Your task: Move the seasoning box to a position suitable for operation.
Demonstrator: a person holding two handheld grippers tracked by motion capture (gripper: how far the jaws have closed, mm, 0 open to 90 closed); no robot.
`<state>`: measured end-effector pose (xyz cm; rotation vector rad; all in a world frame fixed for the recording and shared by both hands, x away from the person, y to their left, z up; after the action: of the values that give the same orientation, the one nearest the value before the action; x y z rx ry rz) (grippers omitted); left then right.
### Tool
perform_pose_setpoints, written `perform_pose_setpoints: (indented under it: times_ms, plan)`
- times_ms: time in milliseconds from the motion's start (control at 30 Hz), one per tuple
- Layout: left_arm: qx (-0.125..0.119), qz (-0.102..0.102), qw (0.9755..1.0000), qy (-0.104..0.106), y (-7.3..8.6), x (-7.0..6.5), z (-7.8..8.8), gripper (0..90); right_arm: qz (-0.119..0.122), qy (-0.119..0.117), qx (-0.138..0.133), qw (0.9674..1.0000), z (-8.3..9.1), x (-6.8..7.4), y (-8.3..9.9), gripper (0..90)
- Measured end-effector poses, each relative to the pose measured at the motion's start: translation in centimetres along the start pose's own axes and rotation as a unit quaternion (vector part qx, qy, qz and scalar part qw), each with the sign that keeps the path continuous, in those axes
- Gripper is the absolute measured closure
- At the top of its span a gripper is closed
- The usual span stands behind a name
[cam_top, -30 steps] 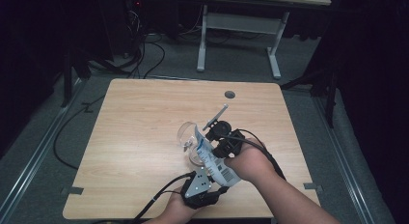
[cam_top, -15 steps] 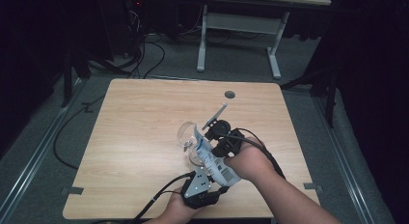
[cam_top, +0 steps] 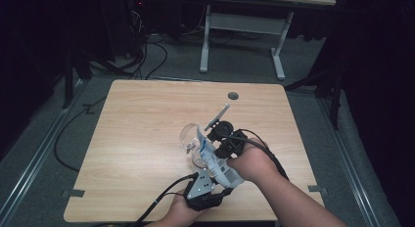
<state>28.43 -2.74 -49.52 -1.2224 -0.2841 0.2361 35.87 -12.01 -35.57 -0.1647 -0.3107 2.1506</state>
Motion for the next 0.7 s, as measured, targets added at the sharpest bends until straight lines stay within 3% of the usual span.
perform_pose_setpoints:
  times_ms: [700]
  plan:
    - [-0.006, -0.003, 1.0, 0.005, -0.36, -0.04, -0.04, 61.7, -0.002, 0.004, -0.005, 1.0, 0.49, 0.01, 0.2, 90.0]
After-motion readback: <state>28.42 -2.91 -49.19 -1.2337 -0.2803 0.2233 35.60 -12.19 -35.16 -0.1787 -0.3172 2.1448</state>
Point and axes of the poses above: each handheld gripper's, and its own axes: z roughly backward along the jaws, y roughly out of its underside, x roughly to its left, the point moved 2 cm from there along -z, roughly forward along the jaws, and after that the axes turned 9 degrees about -z, right-handed, at the moved point
